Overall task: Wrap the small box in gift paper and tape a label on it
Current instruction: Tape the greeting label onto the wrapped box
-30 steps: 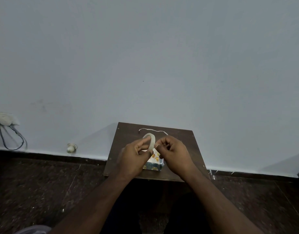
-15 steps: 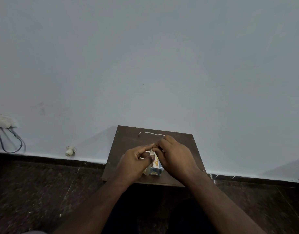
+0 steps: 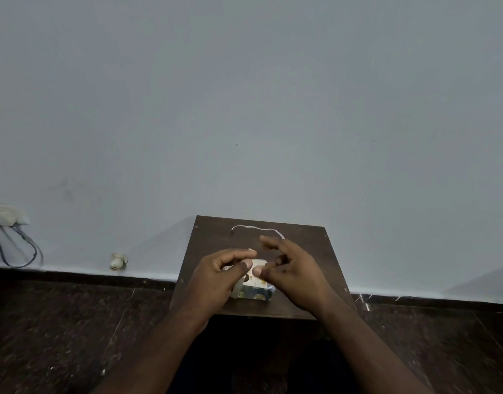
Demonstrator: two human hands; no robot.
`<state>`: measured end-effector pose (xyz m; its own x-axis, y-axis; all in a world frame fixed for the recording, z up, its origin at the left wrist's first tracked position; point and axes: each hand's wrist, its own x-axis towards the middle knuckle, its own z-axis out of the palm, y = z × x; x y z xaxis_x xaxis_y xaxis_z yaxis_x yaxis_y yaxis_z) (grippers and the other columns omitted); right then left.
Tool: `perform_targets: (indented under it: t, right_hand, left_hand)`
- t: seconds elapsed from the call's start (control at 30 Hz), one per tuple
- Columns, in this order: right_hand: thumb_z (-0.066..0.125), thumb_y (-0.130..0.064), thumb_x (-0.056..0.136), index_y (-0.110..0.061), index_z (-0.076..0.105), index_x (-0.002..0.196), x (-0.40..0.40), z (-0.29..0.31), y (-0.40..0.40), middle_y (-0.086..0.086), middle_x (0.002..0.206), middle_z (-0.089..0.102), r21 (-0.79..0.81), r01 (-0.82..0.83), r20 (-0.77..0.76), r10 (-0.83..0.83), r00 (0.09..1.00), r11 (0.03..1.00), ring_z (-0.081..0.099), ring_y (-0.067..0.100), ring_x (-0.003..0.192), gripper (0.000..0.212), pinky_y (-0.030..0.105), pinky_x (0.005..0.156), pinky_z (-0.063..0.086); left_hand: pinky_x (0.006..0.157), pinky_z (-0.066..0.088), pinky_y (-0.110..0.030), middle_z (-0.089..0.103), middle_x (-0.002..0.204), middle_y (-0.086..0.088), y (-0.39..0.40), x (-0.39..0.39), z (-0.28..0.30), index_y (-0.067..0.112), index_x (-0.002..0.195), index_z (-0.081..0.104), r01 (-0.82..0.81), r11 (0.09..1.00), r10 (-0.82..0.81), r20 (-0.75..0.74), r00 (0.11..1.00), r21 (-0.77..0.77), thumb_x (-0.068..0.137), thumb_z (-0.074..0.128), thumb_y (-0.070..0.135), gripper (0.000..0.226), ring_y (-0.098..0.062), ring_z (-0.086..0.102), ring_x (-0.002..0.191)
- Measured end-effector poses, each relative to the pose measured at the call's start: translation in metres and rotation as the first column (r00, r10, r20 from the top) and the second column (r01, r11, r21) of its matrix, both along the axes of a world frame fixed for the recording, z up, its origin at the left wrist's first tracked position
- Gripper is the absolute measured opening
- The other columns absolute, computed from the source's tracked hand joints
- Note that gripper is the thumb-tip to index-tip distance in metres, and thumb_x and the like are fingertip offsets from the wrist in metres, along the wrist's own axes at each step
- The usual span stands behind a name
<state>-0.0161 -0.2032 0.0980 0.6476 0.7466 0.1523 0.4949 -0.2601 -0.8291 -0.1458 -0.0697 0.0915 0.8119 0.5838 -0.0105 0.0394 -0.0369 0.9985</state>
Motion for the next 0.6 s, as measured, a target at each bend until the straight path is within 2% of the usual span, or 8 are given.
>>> perform_targets:
  t: [0.1, 0.17, 0.23, 0.33, 0.43, 0.53, 0.6]
  right_hand:
    - [0.091, -0.043, 0.066, -0.041, 0.053, 0.139, -0.004, -0.016, -0.001, -0.026, 0.132, 0.056, -0.061, -0.098, -0.071, 0.094, 0.993, 0.993, 0.06, 0.0, 0.109, 0.083, 0.027, 0.087, 0.055]
    - [0.092, -0.047, 0.062, -0.042, 0.047, 0.142, -0.007, -0.022, 0.002, -0.024, 0.138, 0.052, -0.04, -0.129, -0.132, 0.123, 0.984, 0.991, 0.055, 0.0, 0.12, 0.092, 0.032, 0.093, 0.056]
    - [0.093, -0.042, 0.063, -0.042, 0.046, 0.143, -0.009, -0.024, 0.005, -0.022, 0.144, 0.049, -0.002, -0.153, -0.191, 0.149, 0.97, 0.988, 0.05, -0.002, 0.127, 0.092, 0.036, 0.096, 0.056]
    - [0.092, -0.032, 0.068, -0.041, 0.051, 0.134, -0.007, -0.024, 0.008, -0.021, 0.144, 0.05, 0.015, -0.196, -0.231, 0.194, 0.953, 0.98, 0.05, 0.001, 0.131, 0.078, 0.042, 0.1, 0.053]
    - [0.09, -0.032, 0.071, -0.035, 0.056, 0.125, -0.008, -0.027, 0.01, -0.01, 0.131, 0.063, 0.042, -0.187, -0.267, 0.191, 0.945, 0.982, 0.057, 0.011, 0.127, 0.064, 0.052, 0.101, 0.051]
    - [0.088, -0.036, 0.072, -0.035, 0.059, 0.126, -0.011, -0.032, 0.012, -0.008, 0.125, 0.067, 0.052, -0.158, -0.274, 0.167, 0.947, 0.986, 0.061, 0.011, 0.122, 0.062, 0.047, 0.103, 0.051]
    - [0.087, -0.035, 0.073, -0.036, 0.06, 0.124, -0.011, -0.036, 0.013, -0.011, 0.121, 0.068, 0.033, -0.157, -0.282, 0.16, 0.946, 0.987, 0.064, 0.008, 0.115, 0.058, 0.043, 0.101, 0.052]
  left_hand:
    - [0.081, 0.061, -0.031, 0.068, 0.114, 0.016, 0.0, -0.001, 0.0, 0.037, 0.095, 0.08, -0.016, 1.0, 0.016, 0.007, 1.0, 0.004, 0.091, 0.072, 0.02, 0.019, -0.001, 0.067, 0.102]
    - [0.074, 0.062, -0.029, 0.063, 0.117, 0.011, -0.001, 0.0, 0.0, 0.034, 0.093, 0.081, -0.026, 0.999, 0.027, 0.024, 0.999, -0.02, 0.09, 0.073, 0.019, 0.017, -0.001, 0.066, 0.102]
    - [0.068, 0.058, -0.022, 0.063, 0.117, 0.008, -0.001, 0.001, 0.001, 0.03, 0.093, 0.082, -0.024, 0.999, 0.026, 0.05, 0.998, -0.046, 0.09, 0.073, 0.017, 0.016, -0.001, 0.066, 0.101]
    - [0.065, 0.054, -0.015, 0.064, 0.116, 0.007, -0.001, 0.002, 0.0, 0.026, 0.09, 0.082, -0.027, 0.995, 0.034, 0.075, 0.997, -0.095, 0.089, 0.073, 0.013, 0.016, 0.001, 0.065, 0.101]
    - [0.076, 0.061, -0.03, 0.064, 0.12, 0.011, -0.001, 0.004, -0.004, 0.026, 0.092, 0.082, -0.03, 0.99, 0.039, 0.063, 0.997, -0.141, 0.09, 0.072, 0.016, 0.014, -0.005, 0.065, 0.109]
    - [0.096, 0.056, -0.05, 0.068, 0.118, 0.012, 0.002, 0.003, -0.005, 0.025, 0.097, 0.082, -0.044, 0.983, 0.052, 0.042, 0.998, -0.177, 0.09, 0.071, 0.019, 0.013, -0.016, 0.066, 0.114]
    - [0.097, 0.055, -0.054, 0.072, 0.116, 0.007, 0.002, 0.002, -0.005, 0.024, 0.098, 0.081, -0.05, 0.978, 0.058, 0.03, 0.998, -0.205, 0.09, 0.071, 0.02, 0.014, -0.021, 0.068, 0.112]
